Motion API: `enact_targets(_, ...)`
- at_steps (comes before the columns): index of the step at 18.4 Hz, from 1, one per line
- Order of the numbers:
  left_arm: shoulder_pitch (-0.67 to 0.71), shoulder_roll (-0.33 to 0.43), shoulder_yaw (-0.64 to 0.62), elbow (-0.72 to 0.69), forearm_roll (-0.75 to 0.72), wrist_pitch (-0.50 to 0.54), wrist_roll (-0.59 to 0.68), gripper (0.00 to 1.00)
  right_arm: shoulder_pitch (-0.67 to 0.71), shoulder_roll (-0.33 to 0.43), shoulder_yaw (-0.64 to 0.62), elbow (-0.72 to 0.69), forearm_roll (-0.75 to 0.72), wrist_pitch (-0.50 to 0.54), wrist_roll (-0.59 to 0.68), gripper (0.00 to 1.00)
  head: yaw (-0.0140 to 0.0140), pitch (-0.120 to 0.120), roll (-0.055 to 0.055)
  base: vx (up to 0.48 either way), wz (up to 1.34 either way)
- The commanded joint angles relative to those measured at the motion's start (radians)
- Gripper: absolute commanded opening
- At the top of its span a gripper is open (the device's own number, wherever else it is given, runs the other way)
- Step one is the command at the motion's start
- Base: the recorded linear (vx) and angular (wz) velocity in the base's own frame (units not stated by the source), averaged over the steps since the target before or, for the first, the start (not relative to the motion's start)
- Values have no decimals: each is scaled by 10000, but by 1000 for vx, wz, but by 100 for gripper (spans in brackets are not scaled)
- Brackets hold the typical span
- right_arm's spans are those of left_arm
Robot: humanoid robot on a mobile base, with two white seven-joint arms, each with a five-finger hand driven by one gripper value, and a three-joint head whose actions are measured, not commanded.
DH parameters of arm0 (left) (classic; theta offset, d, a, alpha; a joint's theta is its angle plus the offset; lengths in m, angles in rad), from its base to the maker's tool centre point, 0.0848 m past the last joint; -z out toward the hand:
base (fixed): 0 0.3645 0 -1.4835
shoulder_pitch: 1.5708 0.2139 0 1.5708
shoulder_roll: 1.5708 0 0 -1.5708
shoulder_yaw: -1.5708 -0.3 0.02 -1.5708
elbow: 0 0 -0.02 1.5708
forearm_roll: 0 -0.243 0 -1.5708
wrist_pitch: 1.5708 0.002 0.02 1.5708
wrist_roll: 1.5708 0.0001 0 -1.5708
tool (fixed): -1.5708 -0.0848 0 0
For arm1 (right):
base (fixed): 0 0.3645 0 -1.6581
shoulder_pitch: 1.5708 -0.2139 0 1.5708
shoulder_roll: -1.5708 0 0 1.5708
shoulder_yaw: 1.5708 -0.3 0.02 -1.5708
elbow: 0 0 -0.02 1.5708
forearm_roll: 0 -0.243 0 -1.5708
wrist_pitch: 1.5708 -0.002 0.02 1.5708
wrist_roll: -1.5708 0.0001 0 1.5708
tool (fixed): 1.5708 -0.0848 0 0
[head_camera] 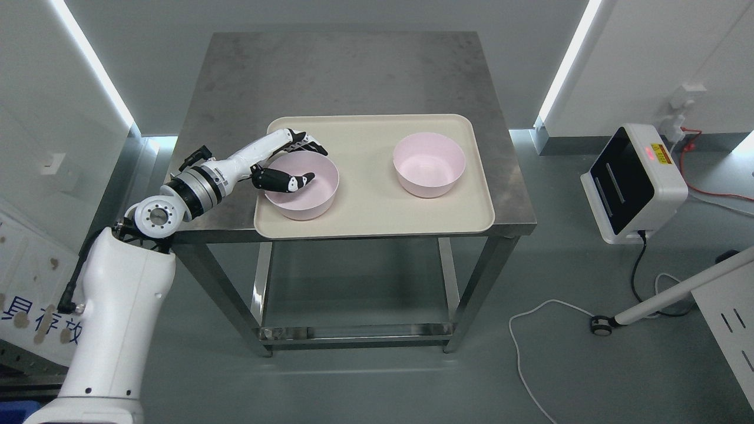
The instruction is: Stack pink IKEA bowls on left shelf middle
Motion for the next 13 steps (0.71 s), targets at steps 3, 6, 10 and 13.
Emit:
enact_targets(3,-42,35,-94,561,-41,-82,53,11,291,-175,-123,-337,-50,4,3,100,0,0,0,0,0)
enact_targets(6,-118,-57,-2,561,35,-97,23,2,291,-175,-123,-337,-50,4,3,100,0,0,0,0,0)
enact_targets(10,-256,-287,121,516,82,-158,-8,0,291,-175,-108,-337,-50,3,3,100,0,0,0,0,0)
enact_targets(13,-836,-945,336,-171,112,40,-115,0,291,-175,-108,-337,-50,3,3,100,0,0,0,0,0)
